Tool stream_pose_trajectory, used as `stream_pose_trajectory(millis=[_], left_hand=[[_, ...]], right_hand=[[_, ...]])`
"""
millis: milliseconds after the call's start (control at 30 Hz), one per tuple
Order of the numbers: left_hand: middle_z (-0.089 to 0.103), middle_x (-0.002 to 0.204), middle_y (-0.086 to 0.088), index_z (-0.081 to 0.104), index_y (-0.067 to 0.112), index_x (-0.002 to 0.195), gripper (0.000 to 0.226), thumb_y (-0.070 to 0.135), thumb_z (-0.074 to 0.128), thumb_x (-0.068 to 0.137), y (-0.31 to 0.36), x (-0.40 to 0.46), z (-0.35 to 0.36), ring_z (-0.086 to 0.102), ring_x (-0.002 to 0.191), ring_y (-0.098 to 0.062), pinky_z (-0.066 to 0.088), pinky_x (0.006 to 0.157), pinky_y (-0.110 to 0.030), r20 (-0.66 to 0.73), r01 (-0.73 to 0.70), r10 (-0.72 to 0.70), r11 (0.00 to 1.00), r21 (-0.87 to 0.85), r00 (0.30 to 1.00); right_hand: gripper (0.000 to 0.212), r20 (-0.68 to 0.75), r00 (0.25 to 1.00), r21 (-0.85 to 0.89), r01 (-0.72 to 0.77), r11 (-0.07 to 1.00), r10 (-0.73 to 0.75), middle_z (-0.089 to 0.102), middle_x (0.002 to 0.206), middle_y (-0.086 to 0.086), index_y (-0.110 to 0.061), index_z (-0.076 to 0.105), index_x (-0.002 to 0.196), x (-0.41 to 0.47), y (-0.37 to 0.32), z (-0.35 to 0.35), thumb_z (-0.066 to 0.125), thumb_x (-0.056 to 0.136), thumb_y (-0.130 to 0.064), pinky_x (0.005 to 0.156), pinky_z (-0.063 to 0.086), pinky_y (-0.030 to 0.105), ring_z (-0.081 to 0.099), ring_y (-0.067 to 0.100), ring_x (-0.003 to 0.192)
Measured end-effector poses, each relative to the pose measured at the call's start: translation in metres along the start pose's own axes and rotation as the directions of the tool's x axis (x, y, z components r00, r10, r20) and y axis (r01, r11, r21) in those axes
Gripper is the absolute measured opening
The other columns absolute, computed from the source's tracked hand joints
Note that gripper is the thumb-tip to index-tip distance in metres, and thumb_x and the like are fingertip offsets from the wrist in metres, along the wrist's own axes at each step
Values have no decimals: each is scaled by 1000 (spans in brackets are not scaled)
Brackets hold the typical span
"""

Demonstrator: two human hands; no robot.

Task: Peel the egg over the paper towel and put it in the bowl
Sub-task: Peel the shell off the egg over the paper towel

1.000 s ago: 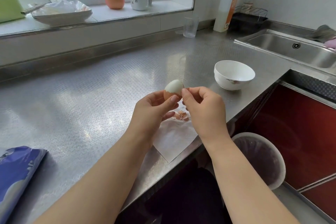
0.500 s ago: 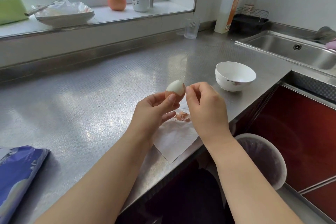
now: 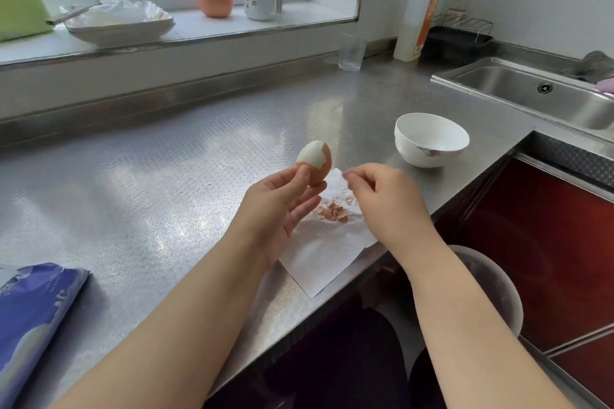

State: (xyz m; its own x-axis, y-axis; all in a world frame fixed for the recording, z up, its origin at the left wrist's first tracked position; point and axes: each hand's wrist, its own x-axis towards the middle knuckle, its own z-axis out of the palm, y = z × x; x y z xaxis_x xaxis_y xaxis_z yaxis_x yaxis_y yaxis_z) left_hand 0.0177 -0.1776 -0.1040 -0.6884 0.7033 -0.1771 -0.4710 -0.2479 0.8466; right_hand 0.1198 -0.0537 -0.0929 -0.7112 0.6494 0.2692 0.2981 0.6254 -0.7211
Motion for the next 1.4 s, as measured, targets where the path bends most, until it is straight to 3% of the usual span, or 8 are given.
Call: stream_pose_trajectory(millis=[100,333,467,700,900,1100,1300,1400], left_hand=[[75,109,-10,63,3,119,29,13,62,92,-1,0,2,73,98,-17,57,84,-24,3,-7,7,1000,17,1000],[75,109,-11,65,4,119,51,23,73,72,-3,-2,2,73,99,-19,56,82,-26,31,-42,39,993,110,999],[77,105,-3,69,12,111,29,20,71,84,-3,-3,3,71,97,-11,51,81,-26,1,-52,53,974,221,999],[76,106,-3,66,12,113,27,15,69,86,-5,-3,5,71,93,-7,51,79,-24,-3,-66,69,973,221,998],[75,96,0,67,15,104,14,12,63,91,-4,-2,5,68,94,-12,53,74,-21,3,-64,65,985,163,998],[71,110,-8,65,10,112,19,10,59,94,-3,0,3,65,100,-17,53,77,-23,-14,-63,65,993,95,998],[74,103,-3,66,13,109,17,10,59,93,-4,-1,5,67,97,-13,52,78,-22,29,-101,98,985,138,995],[77,98,2,67,14,111,19,11,60,93,-5,-2,4,69,96,-10,53,79,-23,62,-124,115,979,164,991]], right_hand=[[23,-86,996,239,32,970,-11,71,99,-7,-23,67,114,2,-5,4,58,93,-22,84,51,24,65,9,90],[11,-162,987,369,49,928,13,72,87,-11,-23,72,95,2,-14,11,69,86,-27,77,51,19,67,3,83],[13,-195,981,300,74,951,-15,72,86,-8,-18,73,94,2,-10,12,64,90,-26,79,53,26,67,8,84],[16,-369,918,63,181,981,-146,65,85,-2,-10,67,89,-1,-8,22,55,94,-20,71,47,27,61,16,79],[13,-234,964,408,-18,913,124,67,76,-7,-19,65,87,5,-4,17,55,95,-21,75,56,39,65,12,70],[6,-206,978,296,31,955,32,66,80,-14,-22,67,90,1,5,7,70,85,-21,75,48,16,61,0,75],[24,-175,984,323,71,944,-14,70,99,-9,-21,68,112,0,-4,5,55,94,-12,89,48,16,64,1,98],[17,-173,984,321,98,942,-43,70,102,-5,-21,71,105,1,-10,7,61,92,-22,86,49,19,64,5,96]])
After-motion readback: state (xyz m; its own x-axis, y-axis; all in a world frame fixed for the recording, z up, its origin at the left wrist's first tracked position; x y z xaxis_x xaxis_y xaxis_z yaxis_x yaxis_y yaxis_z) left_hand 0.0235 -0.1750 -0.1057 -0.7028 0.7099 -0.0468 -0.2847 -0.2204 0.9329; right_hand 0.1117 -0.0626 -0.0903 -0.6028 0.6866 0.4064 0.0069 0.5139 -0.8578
